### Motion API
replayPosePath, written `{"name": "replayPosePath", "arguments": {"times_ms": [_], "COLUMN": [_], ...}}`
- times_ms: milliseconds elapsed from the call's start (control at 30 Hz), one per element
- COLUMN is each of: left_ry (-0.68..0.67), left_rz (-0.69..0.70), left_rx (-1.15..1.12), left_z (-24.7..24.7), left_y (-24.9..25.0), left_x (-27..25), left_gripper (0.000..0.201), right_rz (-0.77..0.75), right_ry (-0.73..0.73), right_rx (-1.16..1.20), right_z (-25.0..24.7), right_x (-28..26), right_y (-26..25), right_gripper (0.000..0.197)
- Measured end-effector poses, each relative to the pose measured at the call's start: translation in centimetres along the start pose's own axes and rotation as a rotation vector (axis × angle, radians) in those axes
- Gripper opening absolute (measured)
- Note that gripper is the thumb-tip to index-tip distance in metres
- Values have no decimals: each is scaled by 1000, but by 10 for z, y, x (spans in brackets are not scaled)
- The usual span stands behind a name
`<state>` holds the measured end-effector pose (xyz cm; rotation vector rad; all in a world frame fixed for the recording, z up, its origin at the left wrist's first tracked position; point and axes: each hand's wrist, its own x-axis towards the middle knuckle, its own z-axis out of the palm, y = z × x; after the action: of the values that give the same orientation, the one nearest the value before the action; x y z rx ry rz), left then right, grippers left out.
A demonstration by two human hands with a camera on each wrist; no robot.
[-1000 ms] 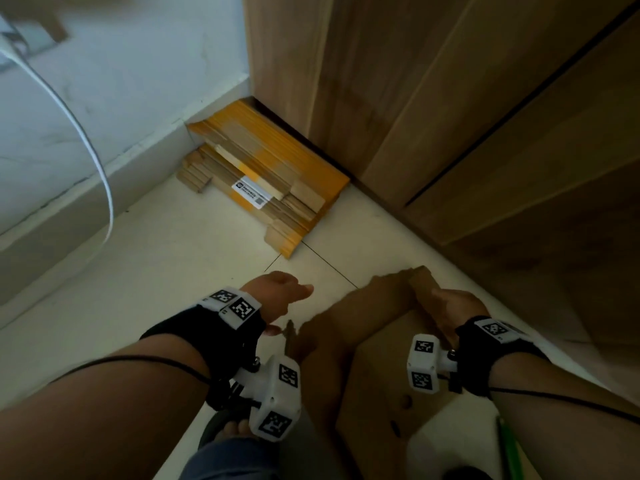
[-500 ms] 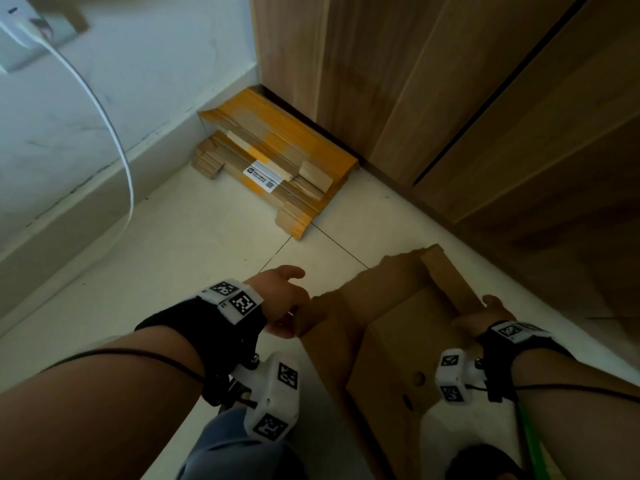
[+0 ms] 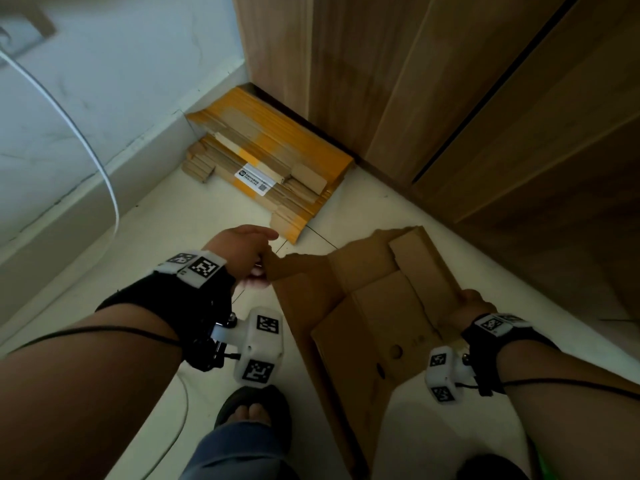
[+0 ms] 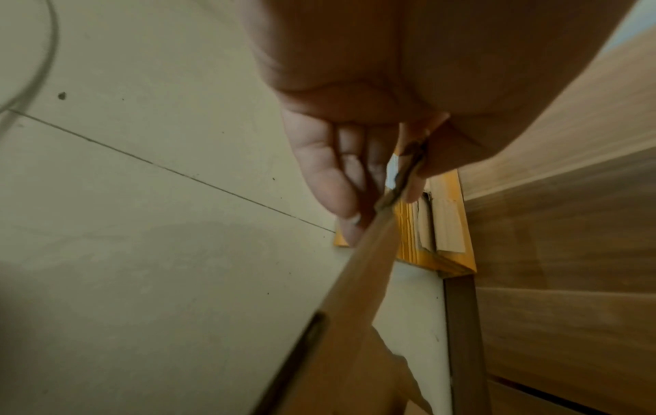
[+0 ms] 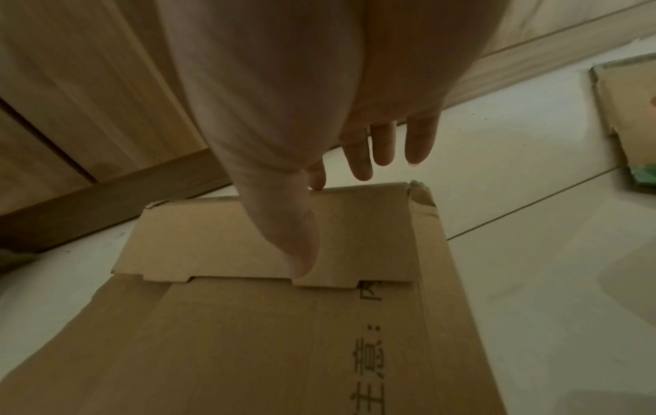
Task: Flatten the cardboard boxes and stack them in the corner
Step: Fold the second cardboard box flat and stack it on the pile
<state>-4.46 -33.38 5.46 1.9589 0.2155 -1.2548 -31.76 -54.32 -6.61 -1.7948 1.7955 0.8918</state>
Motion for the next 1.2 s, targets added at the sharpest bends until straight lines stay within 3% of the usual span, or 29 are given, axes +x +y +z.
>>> {"name": "replayPosePath", "arguments": {"times_ms": [200, 267, 400, 567, 633, 800, 833, 933, 967, 1100, 1200], "left_ry": [94, 127, 154, 158, 155, 163, 168, 163, 157, 158, 156], "left_rz": [14, 17, -4, -12, -8, -6, -4, 3, 8, 44, 48], "left_rx": [-55, -68, -88, -102, -130, -170, -173, -186, -189, -135, -135], "left_z": [-15, -19, -24, -24, -23, -24, -24, -21, -18, -11, -15], "left_y": [-5, -5, -5, -5, -6, -5, -5, -5, -5, -6, -12], "left_x": [5, 6, 9, 10, 11, 12, 12, 11, 10, 5, 5], "left_gripper": [16, 14, 19, 21, 24, 28, 27, 27, 27, 27, 29], "right_rz": [-55, -60, -103, -147, -110, -147, -164, -212, -215, -174, -157], "right_ry": [-35, -6, 34, 63, 66, -7, -9, -30, -23, -39, -51], "right_rx": [80, 70, 35, -104, -43, 79, 62, -53, -94, -5, 70], "right_z": [15, 17, 18, 19, 18, 22, 21, 14, 11, 10, 9], "right_x": [10, 10, 10, 13, 13, 9, 7, 0, -2, -1, 1], "right_y": [-4, -8, -13, -9, -10, -4, -2, -1, -2, -2, -3], "right_gripper": [122, 127, 104, 40, 44, 80, 76, 34, 32, 79, 97]}}
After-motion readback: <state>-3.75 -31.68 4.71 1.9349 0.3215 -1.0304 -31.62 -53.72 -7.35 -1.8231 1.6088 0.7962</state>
